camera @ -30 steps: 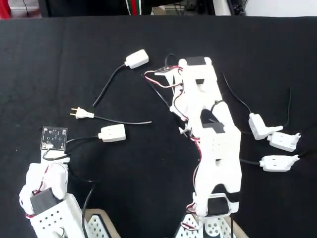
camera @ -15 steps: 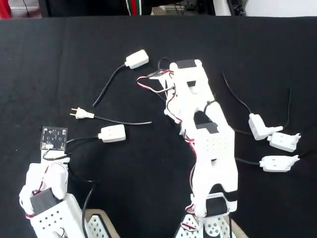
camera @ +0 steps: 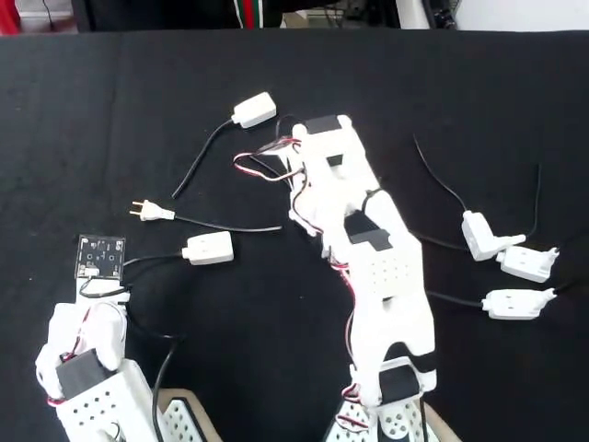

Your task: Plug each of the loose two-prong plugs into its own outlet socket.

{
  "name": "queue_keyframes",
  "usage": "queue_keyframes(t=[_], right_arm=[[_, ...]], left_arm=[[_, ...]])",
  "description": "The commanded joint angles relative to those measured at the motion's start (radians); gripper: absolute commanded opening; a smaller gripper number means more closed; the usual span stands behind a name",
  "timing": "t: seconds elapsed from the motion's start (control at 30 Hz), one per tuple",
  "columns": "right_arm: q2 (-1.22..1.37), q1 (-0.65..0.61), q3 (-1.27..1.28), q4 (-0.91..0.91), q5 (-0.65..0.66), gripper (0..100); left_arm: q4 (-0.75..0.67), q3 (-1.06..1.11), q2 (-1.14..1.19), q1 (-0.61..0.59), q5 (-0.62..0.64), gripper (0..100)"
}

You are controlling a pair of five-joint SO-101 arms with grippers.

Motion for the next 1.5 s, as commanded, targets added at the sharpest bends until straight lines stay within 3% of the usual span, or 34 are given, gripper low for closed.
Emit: queue_keyframes(t=[0.0,0.37,0.53,0.7,1.13,1.47], right_arm=[[0.016,-0.075,0.012,0.028,-0.005,15.1],[0.016,-0.138,0.002,0.035,-0.011,13.1],[0.016,-0.097,-0.036,0.055,-0.008,12.9],[0.018,-0.094,-0.019,0.055,-0.006,0.9],[-0.004,-0.077,-0.139,0.055,-0.031,1.1],[-0.401,-0.081,-0.022,0.021,-0.071,1.1]], left_arm=[[-0.009,-0.001,-0.008,0.004,-0.011,3],[-0.009,-0.001,-0.008,0.004,-0.011,3],[-0.009,-0.001,-0.008,0.004,-0.011,3],[-0.009,-0.001,-0.008,0.004,-0.011,3],[-0.009,-0.001,-0.008,0.005,-0.011,3],[-0.009,-0.001,-0.008,0.007,-0.011,3]])
